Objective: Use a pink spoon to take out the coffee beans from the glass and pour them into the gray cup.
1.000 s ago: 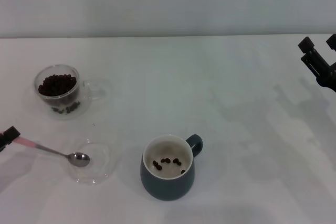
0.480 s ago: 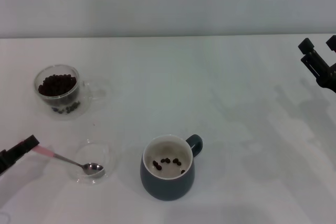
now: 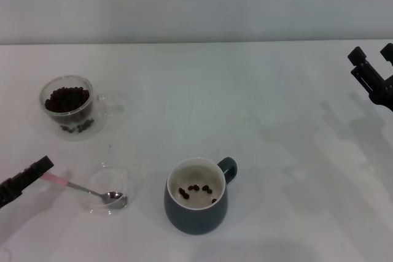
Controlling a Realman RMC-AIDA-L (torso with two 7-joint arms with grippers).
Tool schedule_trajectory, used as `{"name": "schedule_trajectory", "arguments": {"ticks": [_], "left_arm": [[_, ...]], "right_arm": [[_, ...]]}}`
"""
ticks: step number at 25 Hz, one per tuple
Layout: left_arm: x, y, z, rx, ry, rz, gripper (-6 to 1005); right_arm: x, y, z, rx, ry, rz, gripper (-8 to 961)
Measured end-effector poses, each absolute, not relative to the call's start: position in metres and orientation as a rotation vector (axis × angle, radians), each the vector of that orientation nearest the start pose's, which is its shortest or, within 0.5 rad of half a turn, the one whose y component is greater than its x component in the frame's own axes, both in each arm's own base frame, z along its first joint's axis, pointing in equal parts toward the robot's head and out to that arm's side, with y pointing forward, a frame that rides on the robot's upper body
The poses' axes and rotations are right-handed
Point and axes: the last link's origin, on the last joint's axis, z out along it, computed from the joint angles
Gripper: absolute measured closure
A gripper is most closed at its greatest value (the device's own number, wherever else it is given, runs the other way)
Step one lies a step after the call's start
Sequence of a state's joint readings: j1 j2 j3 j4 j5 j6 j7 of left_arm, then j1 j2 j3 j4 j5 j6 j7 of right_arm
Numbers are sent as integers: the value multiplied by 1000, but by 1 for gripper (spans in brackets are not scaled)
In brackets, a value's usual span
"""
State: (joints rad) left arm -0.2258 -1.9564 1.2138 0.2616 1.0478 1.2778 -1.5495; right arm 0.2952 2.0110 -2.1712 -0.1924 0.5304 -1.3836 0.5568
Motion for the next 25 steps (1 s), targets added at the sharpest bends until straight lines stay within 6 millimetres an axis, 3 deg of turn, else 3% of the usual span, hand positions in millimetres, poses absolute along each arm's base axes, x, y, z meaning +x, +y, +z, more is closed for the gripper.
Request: {"name": "schedule_trajectory", "arguments": {"ticks": [15,17,21,25], "left_arm": [[-385,260,31,-1820,-1317,-1039,176],[-388,256,42,-1798,-1212,-1024,123],[-395,244,56,-1755,-890,-886,124],[-403,234,62,-1598,-745,-801,125]], "right_arm": [[337,284,10,-1637,673,1056,91],[338,284,11,-1635,673,1054,91],[341,283,12,-1627,681,1039,91],[343,283,12,-1623,684,1032,91]]}}
